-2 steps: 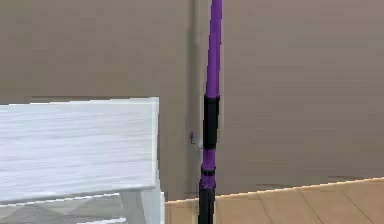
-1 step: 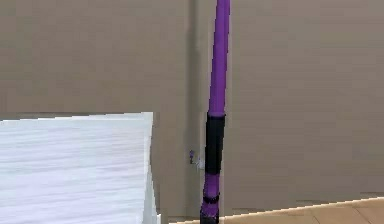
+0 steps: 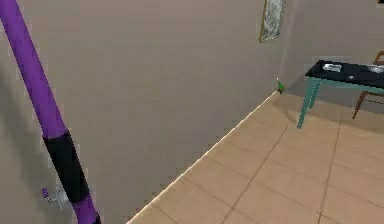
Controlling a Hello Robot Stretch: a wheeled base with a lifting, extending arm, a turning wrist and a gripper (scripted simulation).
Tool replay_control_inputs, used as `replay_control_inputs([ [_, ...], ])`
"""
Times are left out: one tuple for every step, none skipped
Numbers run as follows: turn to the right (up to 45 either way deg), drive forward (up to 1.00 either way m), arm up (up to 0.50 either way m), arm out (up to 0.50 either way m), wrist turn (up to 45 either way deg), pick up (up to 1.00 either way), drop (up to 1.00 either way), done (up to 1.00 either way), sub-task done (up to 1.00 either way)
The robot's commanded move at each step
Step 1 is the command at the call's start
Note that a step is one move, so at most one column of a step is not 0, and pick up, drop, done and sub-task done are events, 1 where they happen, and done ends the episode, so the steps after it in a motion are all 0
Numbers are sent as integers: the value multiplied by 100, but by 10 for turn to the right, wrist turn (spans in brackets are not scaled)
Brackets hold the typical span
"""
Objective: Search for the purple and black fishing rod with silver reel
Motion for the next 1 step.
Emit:
replay_control_inputs([
  [450, 0, 0, 0, 0, 0, 0, 0, 0],
])
